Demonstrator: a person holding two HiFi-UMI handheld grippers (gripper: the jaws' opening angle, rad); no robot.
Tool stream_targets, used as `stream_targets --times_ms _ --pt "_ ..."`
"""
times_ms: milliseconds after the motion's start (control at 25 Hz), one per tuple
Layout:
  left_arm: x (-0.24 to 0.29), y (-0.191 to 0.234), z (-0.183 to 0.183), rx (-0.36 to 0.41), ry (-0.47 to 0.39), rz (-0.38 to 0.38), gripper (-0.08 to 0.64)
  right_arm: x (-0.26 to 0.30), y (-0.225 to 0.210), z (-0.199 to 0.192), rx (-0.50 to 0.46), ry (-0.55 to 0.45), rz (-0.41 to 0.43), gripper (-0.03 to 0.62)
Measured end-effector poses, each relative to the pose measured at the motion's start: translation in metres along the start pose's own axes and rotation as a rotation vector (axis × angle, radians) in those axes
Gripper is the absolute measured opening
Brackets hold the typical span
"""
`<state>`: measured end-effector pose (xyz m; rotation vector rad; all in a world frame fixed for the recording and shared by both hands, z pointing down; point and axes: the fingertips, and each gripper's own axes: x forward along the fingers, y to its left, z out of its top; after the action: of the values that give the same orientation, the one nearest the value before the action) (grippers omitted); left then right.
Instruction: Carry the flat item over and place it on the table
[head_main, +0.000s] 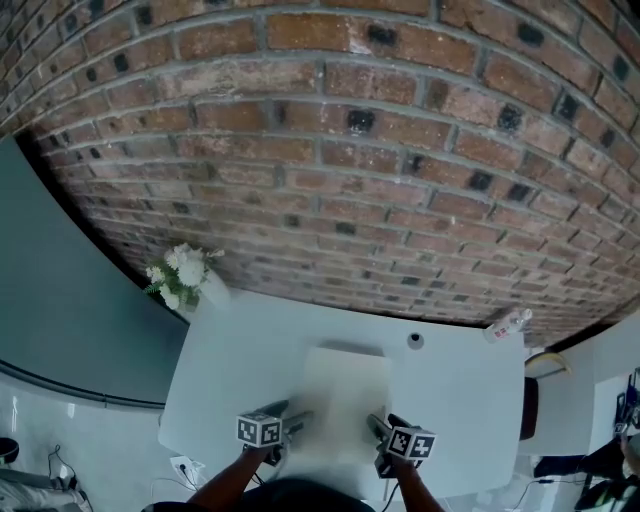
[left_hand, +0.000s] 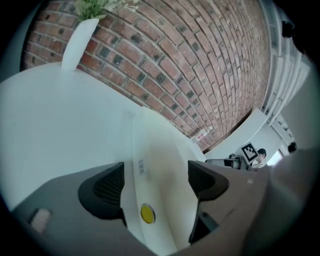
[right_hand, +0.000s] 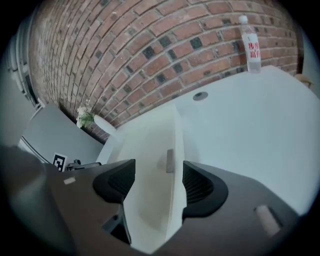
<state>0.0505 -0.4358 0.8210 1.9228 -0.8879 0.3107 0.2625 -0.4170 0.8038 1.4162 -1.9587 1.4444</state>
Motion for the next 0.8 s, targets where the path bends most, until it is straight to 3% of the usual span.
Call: stream_targets --times_ms 200,360,480,560,800 --pt "-0.027 -0.010 0.027 0.185 -0.070 0.039 0.334 -0.026 0.008 0.030 -0.122 -0.149 -0.074 0.149" --pt "-0.039 -0.024 0.047 0.220 -0.131 0.014 0.270 -0.035 0.020 0.044 -0.169 -0.214 -0.111 0.002" --pt "-0.050 -0.032 0.060 0.304 -0.174 0.052 0.167 -0.039 0.036 0.051 -0.213 -0.237 -0.105 0.002" --pt "-0.058 -0.038 0.072 0.393 -0.205 0.106 0.014 -0.041 0.049 0.056 -0.247 -0.255 -0.093 0.000" --pt "-0.072 -0.069 0.113 0.530 -0.278 0.141 0.011 -0.053 0.092 0.088 -0.364 -0.336 -0.039 0.000"
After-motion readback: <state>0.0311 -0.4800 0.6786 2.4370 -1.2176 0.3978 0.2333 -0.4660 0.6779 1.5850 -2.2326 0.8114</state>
